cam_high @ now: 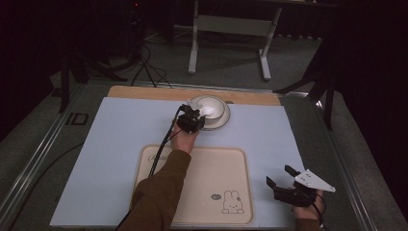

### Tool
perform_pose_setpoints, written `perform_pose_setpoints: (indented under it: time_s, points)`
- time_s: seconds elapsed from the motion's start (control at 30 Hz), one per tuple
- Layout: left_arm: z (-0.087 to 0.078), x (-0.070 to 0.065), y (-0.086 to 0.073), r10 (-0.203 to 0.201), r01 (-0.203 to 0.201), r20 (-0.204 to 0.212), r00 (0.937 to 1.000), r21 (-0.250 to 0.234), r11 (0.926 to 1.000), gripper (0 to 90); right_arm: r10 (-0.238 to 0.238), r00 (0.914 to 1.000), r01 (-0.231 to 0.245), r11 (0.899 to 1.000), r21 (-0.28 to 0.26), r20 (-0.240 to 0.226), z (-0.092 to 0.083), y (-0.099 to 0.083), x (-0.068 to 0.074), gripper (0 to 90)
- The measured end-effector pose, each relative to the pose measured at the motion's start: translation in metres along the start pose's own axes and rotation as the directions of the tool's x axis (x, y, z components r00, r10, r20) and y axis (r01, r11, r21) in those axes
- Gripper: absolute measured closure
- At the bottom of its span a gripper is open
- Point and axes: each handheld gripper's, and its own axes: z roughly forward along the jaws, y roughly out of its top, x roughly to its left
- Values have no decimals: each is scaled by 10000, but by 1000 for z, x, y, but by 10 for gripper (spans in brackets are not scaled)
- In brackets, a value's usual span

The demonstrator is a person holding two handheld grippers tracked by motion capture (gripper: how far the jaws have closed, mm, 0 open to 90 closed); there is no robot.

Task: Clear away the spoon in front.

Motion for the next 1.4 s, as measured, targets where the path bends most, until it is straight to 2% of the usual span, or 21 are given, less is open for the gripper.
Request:
perform_pose_setpoints:
  time_s: [0.3, 0.53, 1.17, 1.4]
  points:
    - [-2, -1, 0, -93, 93, -21, 10000, 62, 9999, 736, -5, 10000, 5, 10000, 2, 5, 0, 0, 0, 141]
    - [-6, -2, 2, -145, 145, 54, 9999, -92, 9999, 741, -8, 10000, 8, 10000, -5, 8, 0, 0, 0, 141]
    - [-27, -4, 9, -194, 215, 311, 9993, -659, 9976, 745, -71, 10000, 71, 10000, 1, 1, 0, 1, 0, 141]
    - [-41, -1, 13, -97, 124, 332, 9994, -838, 9964, 744, -43, 10000, 43, 10000, -34, 10, 0, 1, 0, 141]
